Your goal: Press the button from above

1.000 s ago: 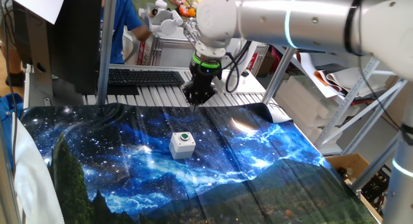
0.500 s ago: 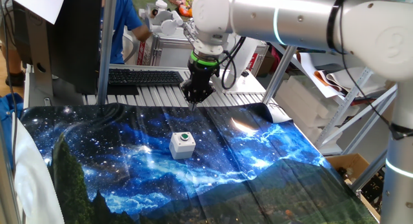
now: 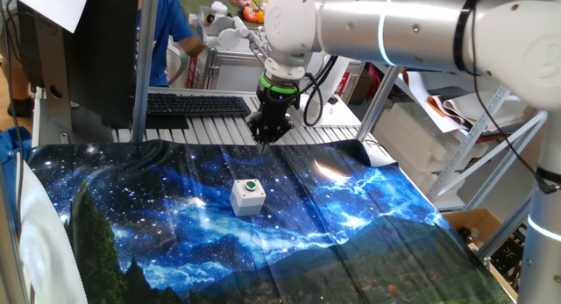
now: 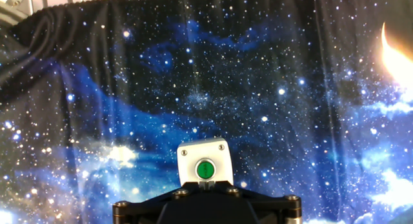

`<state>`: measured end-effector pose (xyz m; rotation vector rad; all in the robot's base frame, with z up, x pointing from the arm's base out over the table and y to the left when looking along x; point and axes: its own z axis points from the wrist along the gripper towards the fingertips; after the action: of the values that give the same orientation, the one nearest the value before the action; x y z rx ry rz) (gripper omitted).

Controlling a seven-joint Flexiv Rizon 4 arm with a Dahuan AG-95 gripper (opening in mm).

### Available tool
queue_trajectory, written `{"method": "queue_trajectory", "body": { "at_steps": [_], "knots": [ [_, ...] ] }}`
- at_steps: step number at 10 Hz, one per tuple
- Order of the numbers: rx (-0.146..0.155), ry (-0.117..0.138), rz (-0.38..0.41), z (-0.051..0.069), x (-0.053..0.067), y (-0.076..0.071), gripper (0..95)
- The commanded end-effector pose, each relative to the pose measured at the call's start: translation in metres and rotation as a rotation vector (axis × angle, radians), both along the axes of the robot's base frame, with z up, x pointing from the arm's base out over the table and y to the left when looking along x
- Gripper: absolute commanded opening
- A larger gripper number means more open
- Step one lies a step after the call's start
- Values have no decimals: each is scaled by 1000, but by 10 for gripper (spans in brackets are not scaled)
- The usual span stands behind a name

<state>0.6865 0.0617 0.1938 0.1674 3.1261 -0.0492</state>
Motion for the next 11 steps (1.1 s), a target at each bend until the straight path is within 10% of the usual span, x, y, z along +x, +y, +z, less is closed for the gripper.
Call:
{"method": "queue_trajectory", "body": {
  "at_steps": [1,11],
  "knots": [
    [3,-14,3,-6,1,-2,0],
    [32,-86,7,-69,5,-9,0]
  ]
}}
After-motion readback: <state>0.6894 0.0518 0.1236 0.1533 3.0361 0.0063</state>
